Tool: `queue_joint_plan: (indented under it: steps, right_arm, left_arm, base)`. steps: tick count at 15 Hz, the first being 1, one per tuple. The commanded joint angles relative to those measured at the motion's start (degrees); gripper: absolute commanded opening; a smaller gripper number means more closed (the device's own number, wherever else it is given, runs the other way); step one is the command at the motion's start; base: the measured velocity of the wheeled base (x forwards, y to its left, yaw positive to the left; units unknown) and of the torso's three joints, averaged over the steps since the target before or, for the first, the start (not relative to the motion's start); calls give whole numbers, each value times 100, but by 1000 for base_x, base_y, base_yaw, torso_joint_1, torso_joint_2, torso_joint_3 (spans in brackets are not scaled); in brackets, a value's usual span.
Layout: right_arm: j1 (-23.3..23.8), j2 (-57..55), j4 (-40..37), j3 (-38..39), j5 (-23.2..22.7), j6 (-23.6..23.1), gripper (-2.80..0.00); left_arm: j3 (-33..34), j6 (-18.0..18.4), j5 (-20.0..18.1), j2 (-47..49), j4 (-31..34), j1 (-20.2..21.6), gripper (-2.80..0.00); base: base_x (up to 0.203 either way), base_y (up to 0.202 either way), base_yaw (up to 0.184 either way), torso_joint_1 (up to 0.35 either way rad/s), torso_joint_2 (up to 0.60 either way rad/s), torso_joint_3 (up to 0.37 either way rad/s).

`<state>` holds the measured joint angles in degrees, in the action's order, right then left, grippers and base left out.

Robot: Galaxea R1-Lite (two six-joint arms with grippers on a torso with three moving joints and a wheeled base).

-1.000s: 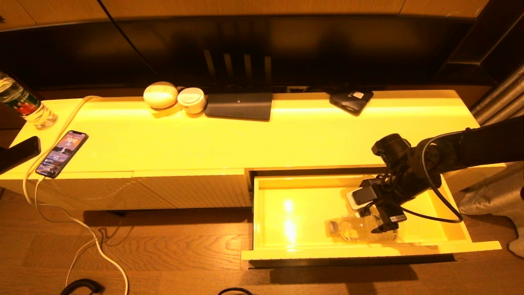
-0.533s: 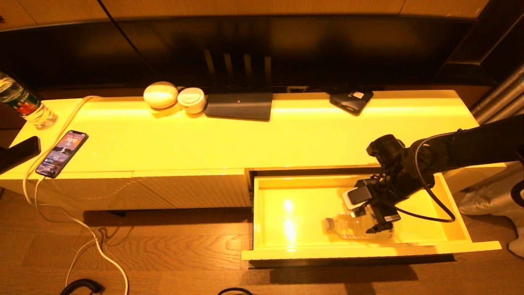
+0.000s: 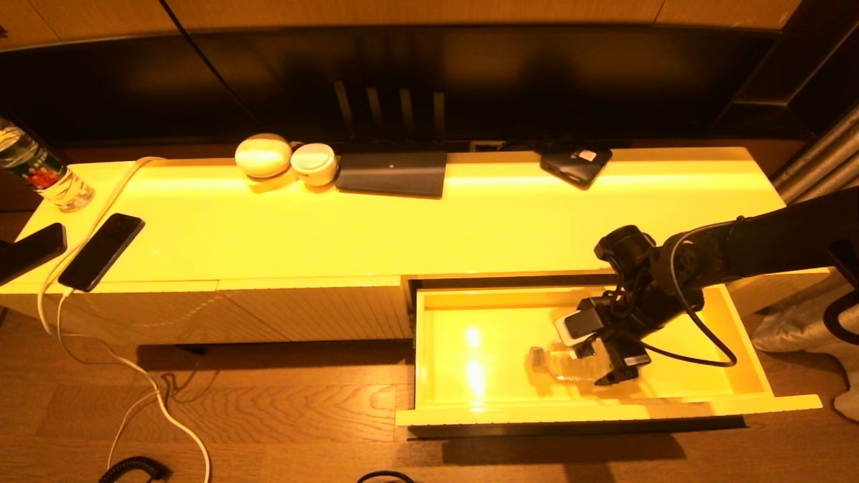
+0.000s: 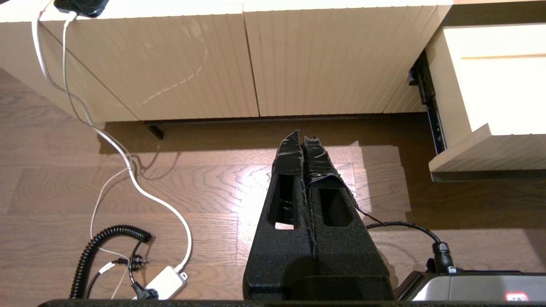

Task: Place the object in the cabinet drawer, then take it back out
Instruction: Take the mineral water out of the drawer and put it on the table

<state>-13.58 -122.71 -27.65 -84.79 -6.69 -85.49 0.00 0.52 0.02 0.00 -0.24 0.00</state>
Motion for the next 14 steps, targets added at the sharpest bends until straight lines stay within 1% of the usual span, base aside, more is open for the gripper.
queue_joint_plan:
  steps: [1, 14]
  right_arm:
    - [-4, -34, -21, -20, -7, -46, 0]
    - [-39, -192, 6, -29, -51, -38, 0]
  left_arm:
    - [9, 1, 6, 0, -2, 0, -280]
    - [9, 1, -2, 0, -2, 0, -280]
  base:
    - [0, 0, 0, 0, 0, 0]
    - [0, 0, 0, 0, 0, 0]
